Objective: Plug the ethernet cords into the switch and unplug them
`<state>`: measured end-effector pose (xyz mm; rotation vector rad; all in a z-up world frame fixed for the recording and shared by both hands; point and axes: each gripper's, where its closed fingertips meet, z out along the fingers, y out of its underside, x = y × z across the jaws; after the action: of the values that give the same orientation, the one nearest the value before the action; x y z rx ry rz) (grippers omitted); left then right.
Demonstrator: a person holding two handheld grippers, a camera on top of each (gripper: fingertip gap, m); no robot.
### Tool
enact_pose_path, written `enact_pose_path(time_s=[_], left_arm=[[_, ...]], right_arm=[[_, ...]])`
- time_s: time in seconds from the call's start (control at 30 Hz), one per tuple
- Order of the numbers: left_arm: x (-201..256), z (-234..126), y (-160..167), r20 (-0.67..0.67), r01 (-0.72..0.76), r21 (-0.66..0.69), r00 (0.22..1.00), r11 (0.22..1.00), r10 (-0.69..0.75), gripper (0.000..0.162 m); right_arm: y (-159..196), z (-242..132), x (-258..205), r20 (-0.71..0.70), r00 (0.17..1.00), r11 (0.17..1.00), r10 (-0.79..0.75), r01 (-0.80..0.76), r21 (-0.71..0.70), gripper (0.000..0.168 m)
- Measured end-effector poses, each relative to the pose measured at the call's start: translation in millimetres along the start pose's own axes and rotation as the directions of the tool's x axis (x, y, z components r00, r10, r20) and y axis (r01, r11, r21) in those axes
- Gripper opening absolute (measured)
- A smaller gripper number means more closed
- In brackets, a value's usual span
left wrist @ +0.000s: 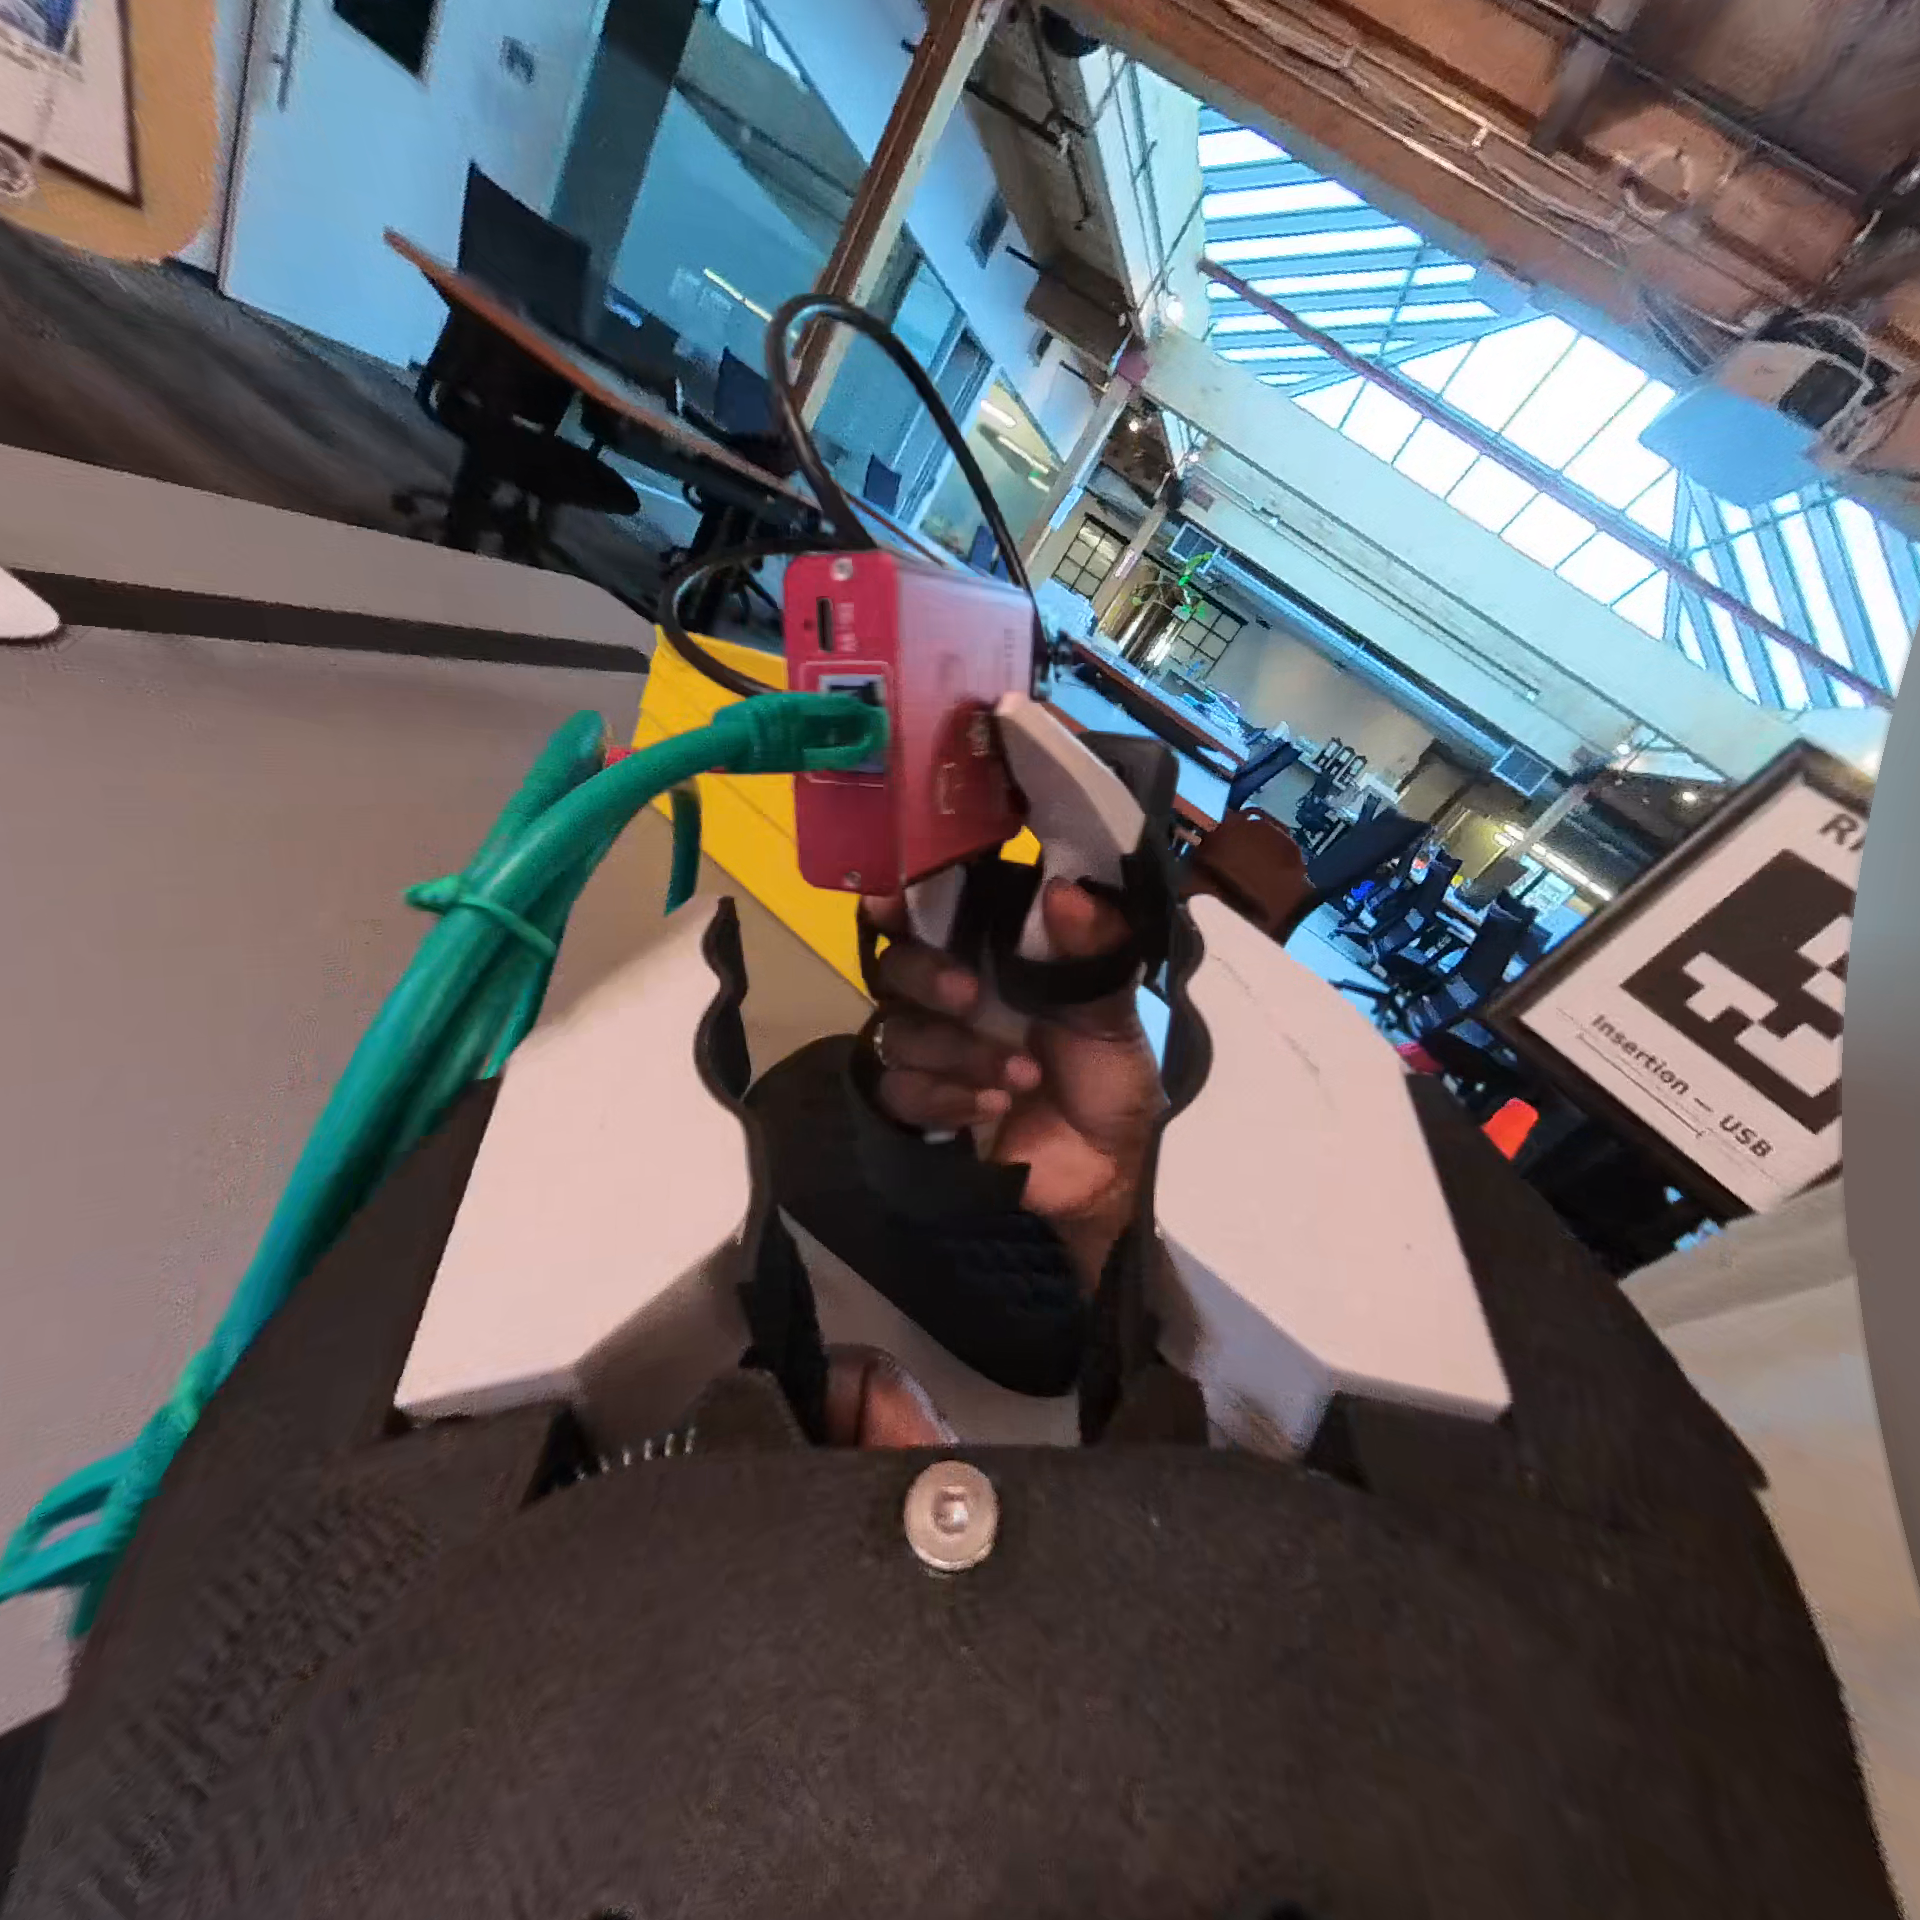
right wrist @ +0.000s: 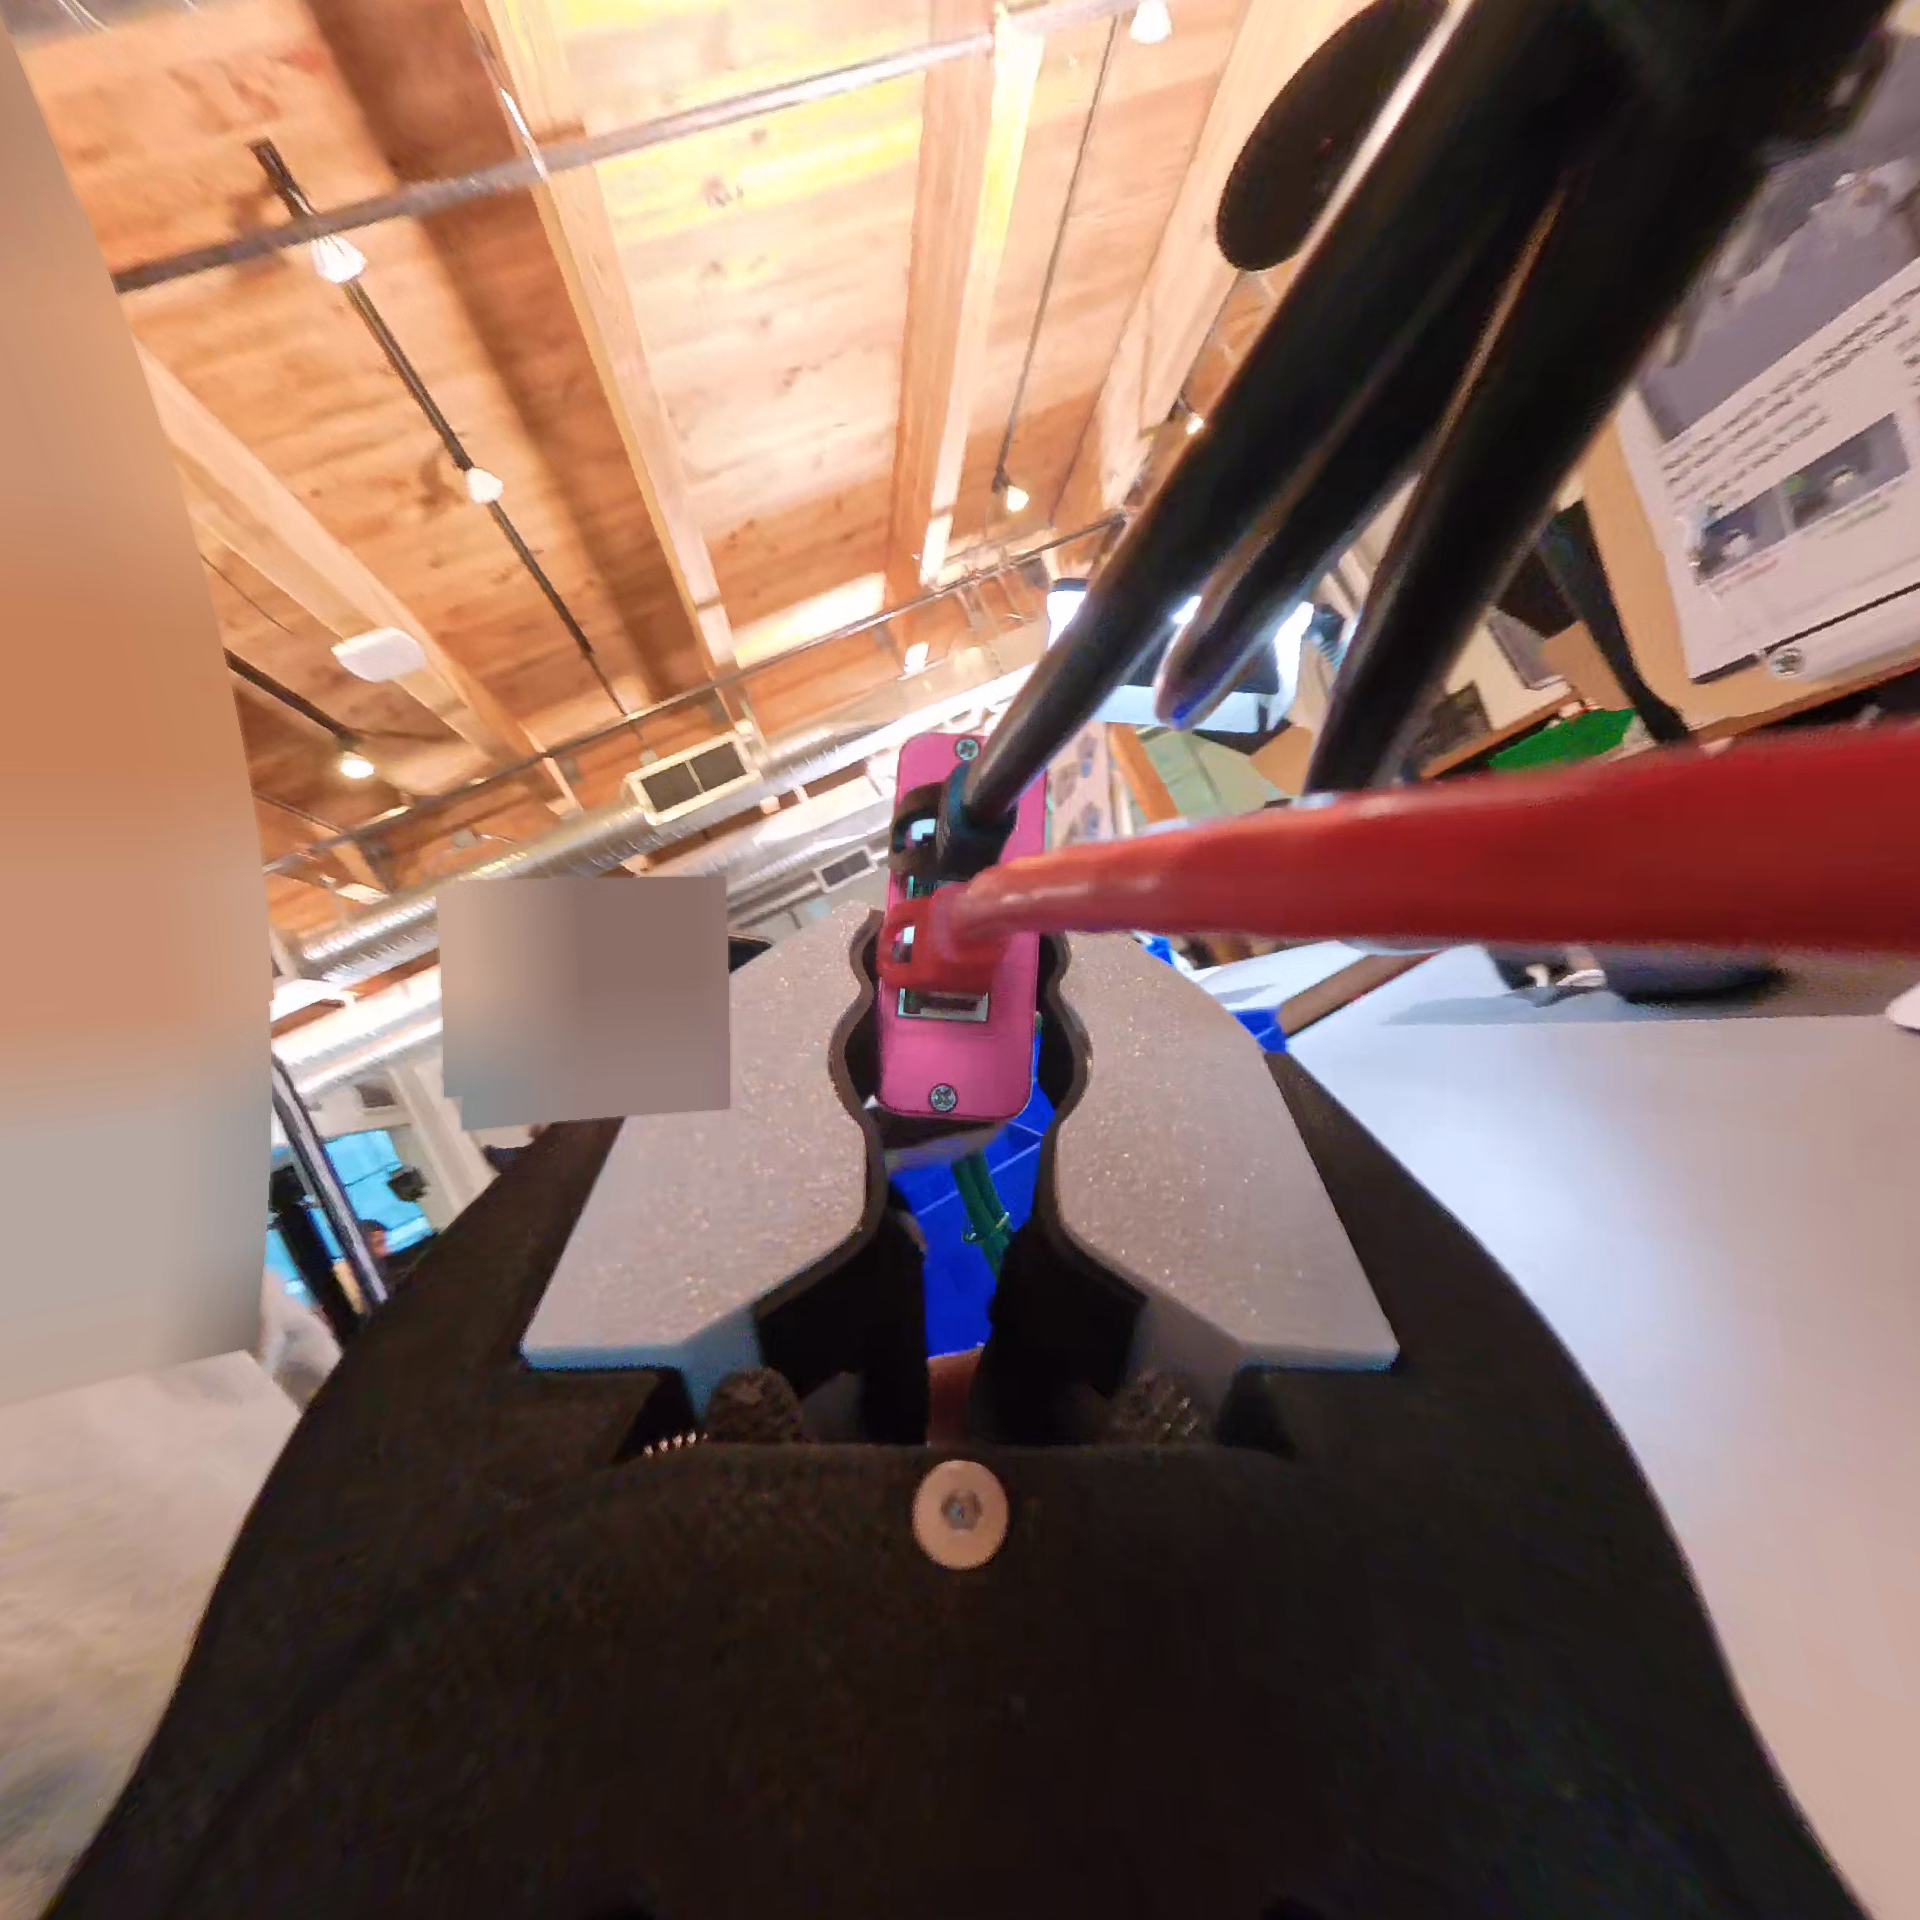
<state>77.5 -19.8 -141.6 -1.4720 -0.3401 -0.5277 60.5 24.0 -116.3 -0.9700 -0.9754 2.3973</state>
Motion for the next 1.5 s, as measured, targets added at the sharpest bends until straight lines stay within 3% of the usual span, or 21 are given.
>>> enact_pose_path(time_s=[0.23,0.37,0.67,0.8,0.97,1.03,1.17,1.23,1.3,1.33,1.47,1.5], left_arm=[[-5,17,-3,-0.132,0.125,0.103,0.985,0.987,-0.111,0.076],[4,11,-4,-0.289,0.201,0.111,0.943,0.973,-0.162,0.044],[8,5,11,-0.334,0.173,0.061,0.932,0.983,-0.143,0.038],[12,4,17,-0.349,0.095,0.039,0.934,0.995,-0.076,0.030],[9,4,21,-0.323,0.066,0.037,0.945,0.997,-0.051,0.026],[6,3,18,-0.312,0.087,0.056,0.948,0.995,-0.065,0.028],[7,3,22,-0.304,0.046,0.035,0.952,0.998,-0.033,0.028],[5,4,21,-0.293,0.060,0.053,0.955,0.997,-0.041,0.028],[4,5,18,-0.303,0.107,0.068,0.950,0.992,-0.081,0.039],[0,5,19,-0.291,0.105,0.064,0.953,0.992,-0.082,0.028],[-3,1,13,-0.300,0.175,0.105,0.944,0.979,-0.136,0.029],[-4,-1,8,-0.316,0.232,0.131,0.931,0.964,-0.181,0.028]], right_arm=[[26,14,-18,0.082,0.994,0.994,0.066,-0.058,-0.097,0.026],[38,19,-19,0.091,0.989,0.982,0.115,-0.099,-0.159,0.026],[50,10,-14,0.051,0.999,0.950,-0.001,0.016,-0.310,0.042],[49,4,-31,0.154,0.984,0.950,0.085,-0.034,-0.311,0.028],[52,2,-31,0.156,0.982,0.939,0.111,-0.052,-0.341,0.028],[37,3,-31,0.159,0.974,0.955,0.165,-0.117,-0.272,0.040],[32,-2,-24,0.131,0.982,0.963,0.138,-0.102,-0.248,0.026],[33,-3,-24,0.130,0.982,0.962,0.139,-0.102,-0.253,0.026],[44,-3,-22,0.112,0.986,0.947,0.124,-0.083,-0.309,0.024],[47,-2,-23,0.112,0.987,0.944,0.118,-0.077,-0.321,0.025],[49,4,-23,0.098,0.988,0.937,0.120,-0.080,-0.340,0.026],[46,5,-25,0.107,0.986,0.939,0.125,-0.083,-0.332,0.033]])
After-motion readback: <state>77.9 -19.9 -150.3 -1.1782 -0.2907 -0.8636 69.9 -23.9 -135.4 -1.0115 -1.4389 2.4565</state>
